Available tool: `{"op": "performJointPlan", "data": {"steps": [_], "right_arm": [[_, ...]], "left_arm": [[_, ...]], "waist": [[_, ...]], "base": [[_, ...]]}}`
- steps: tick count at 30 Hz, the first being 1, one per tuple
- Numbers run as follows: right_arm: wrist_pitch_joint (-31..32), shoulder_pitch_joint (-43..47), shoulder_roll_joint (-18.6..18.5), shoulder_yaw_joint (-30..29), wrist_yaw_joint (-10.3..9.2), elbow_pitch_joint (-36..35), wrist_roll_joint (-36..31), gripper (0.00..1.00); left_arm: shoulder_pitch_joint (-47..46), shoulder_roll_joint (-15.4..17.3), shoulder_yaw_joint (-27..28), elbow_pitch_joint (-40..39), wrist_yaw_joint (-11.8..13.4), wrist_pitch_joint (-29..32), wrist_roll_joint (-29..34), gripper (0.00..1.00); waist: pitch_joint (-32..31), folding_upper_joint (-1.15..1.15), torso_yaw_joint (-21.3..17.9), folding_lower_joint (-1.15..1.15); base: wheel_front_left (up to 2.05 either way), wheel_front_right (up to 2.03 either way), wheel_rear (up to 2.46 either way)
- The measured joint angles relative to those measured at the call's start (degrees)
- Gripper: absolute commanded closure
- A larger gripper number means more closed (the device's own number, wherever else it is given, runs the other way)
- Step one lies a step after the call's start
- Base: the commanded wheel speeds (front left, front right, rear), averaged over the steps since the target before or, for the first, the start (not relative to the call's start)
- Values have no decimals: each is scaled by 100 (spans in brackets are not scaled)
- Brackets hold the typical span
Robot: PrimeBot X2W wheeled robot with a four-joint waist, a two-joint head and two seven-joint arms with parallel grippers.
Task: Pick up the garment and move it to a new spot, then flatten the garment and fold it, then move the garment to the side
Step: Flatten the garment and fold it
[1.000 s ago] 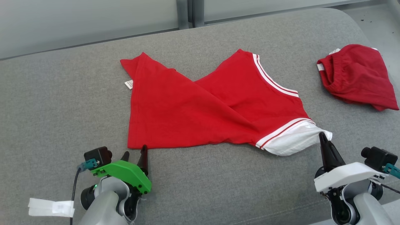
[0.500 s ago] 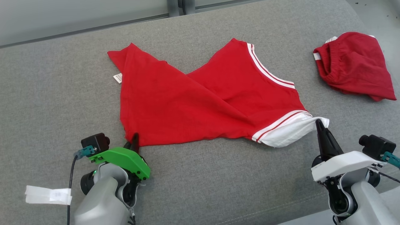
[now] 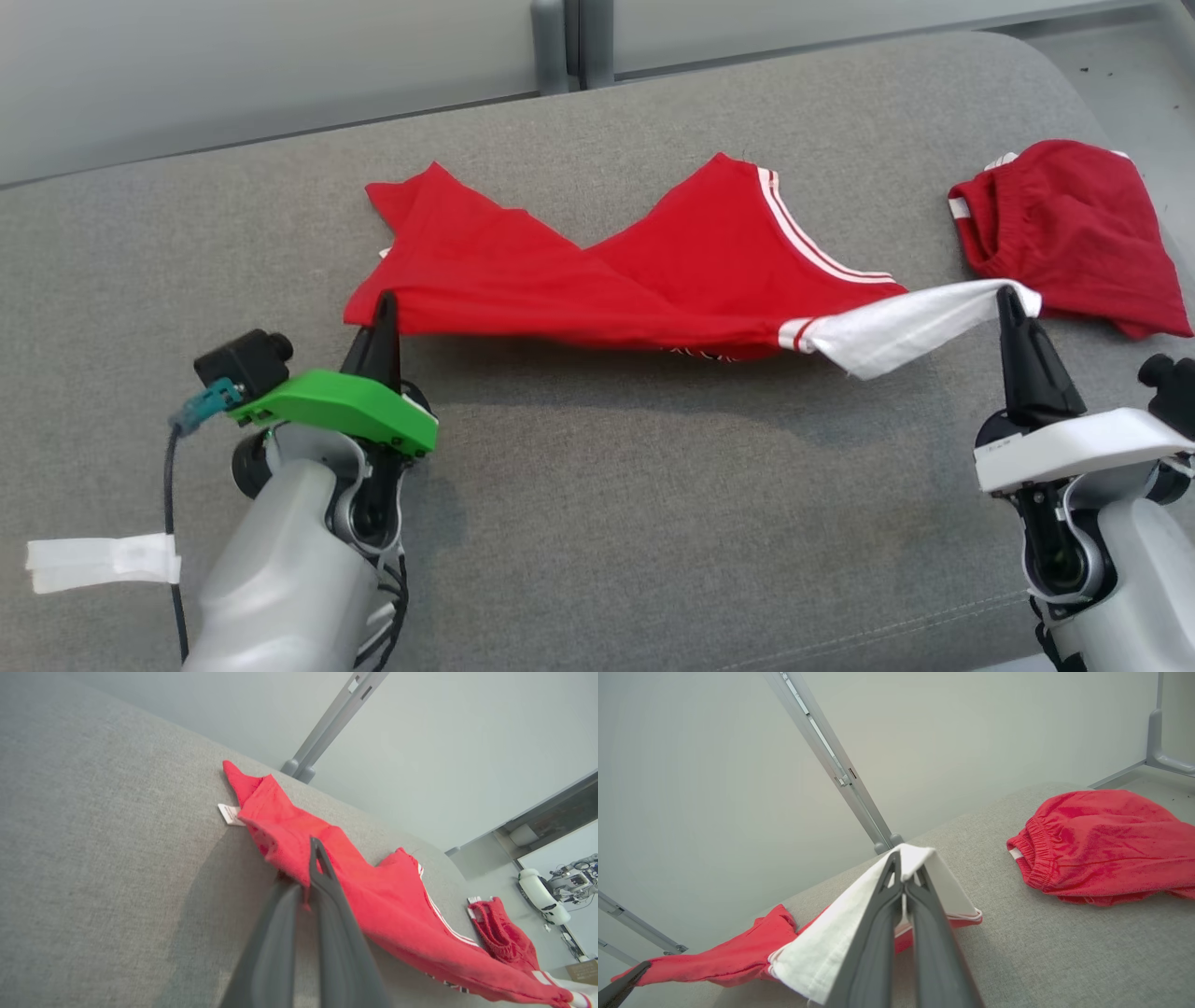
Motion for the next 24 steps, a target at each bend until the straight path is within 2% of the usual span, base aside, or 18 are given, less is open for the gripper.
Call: {"op": "performJointPlan", "data": {"steps": [6, 11, 24], "right_arm": [[121, -257, -119, -192, 0, -521, -88, 100], [272, -631, -186, -377, 0, -983, -243, 100], [891, -1896, -176, -655, 0, -2070, -688, 100]], "left_arm": [[-1, 278, 86, -995, -1, -7, -46, 100], [-113, 578, 11, -1869, 67, 361, 22, 100], [-1045, 1352, 23, -4272, 914, 1919, 194, 100]], "waist": [[-339, 0, 88, 0], [-645, 0, 136, 0], [-1083, -1, 258, 0]], "base": [[0, 0, 0], [0, 0, 0], [0, 0, 0]]}}
